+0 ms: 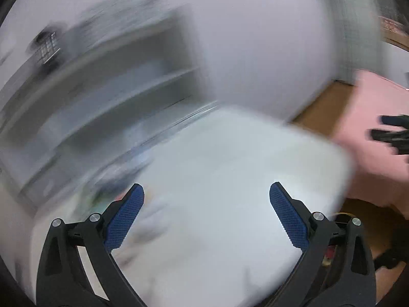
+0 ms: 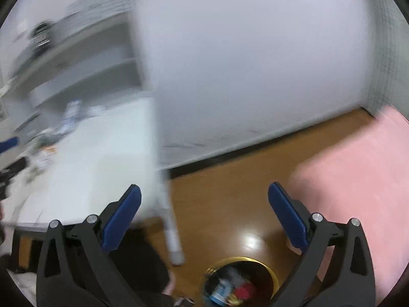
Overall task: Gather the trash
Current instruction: 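Grasp the white tissue with the right tool while the left grasps the patterned mask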
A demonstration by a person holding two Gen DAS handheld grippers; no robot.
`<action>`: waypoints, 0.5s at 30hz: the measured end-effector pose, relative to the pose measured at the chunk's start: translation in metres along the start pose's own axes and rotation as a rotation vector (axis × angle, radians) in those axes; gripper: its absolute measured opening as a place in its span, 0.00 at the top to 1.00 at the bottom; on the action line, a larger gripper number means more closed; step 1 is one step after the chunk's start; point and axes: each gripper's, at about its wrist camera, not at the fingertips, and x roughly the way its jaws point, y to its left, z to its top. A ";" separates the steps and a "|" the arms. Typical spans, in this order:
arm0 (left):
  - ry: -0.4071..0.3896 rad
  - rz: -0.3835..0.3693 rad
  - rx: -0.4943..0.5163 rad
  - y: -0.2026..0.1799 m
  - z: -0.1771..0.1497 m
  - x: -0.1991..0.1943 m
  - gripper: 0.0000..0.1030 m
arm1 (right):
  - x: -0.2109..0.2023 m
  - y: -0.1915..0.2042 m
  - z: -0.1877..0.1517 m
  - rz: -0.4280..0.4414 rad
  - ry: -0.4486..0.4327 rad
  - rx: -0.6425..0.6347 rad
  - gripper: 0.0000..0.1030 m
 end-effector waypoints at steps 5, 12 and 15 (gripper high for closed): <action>0.153 0.118 -0.256 0.099 -0.055 0.016 0.07 | 0.057 0.096 0.023 0.201 0.075 -0.177 0.07; 0.202 0.020 -0.347 0.123 -0.063 0.052 0.07 | 0.094 0.226 0.025 0.390 0.138 -0.398 0.07; 0.225 0.047 -0.294 0.116 -0.057 0.064 0.07 | 0.100 0.252 0.021 0.403 0.160 -0.465 0.07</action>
